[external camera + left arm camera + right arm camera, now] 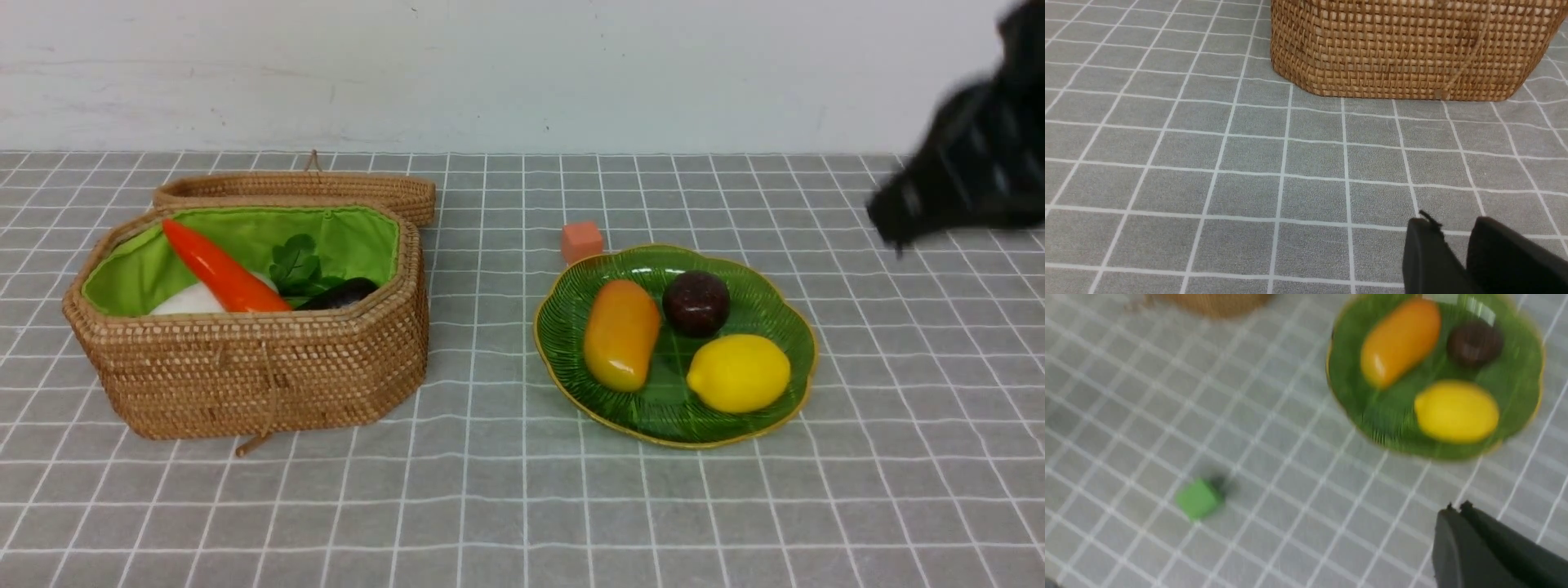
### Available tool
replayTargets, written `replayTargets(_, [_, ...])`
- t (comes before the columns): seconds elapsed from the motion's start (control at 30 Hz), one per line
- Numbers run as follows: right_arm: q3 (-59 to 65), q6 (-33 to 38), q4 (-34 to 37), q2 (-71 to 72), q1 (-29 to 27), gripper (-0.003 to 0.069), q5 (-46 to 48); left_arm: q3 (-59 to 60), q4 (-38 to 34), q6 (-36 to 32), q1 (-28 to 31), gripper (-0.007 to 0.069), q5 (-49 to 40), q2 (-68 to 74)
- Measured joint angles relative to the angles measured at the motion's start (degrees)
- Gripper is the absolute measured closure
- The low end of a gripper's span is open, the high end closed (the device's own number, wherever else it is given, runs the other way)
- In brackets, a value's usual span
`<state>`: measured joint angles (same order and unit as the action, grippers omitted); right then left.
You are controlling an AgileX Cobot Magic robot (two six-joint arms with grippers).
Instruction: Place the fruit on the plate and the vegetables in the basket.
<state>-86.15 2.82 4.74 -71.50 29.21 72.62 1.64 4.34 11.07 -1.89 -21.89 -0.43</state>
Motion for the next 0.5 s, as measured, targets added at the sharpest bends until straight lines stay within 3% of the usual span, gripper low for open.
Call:
replayTargets(0.37, [6.45, 0.06, -0.40, 1.03, -0.02, 0.0666, -0.17, 0.00, 0.00, 0.00, 0.00, 0.0459, 0.06, 0.00])
replayTargets(0.5, [8.25, 0.98, -0.64, 6.00, -2.71, 0.0666, -2.47, 0.00, 0.00, 0.00, 0.00, 0.0459, 0.01, 0.00])
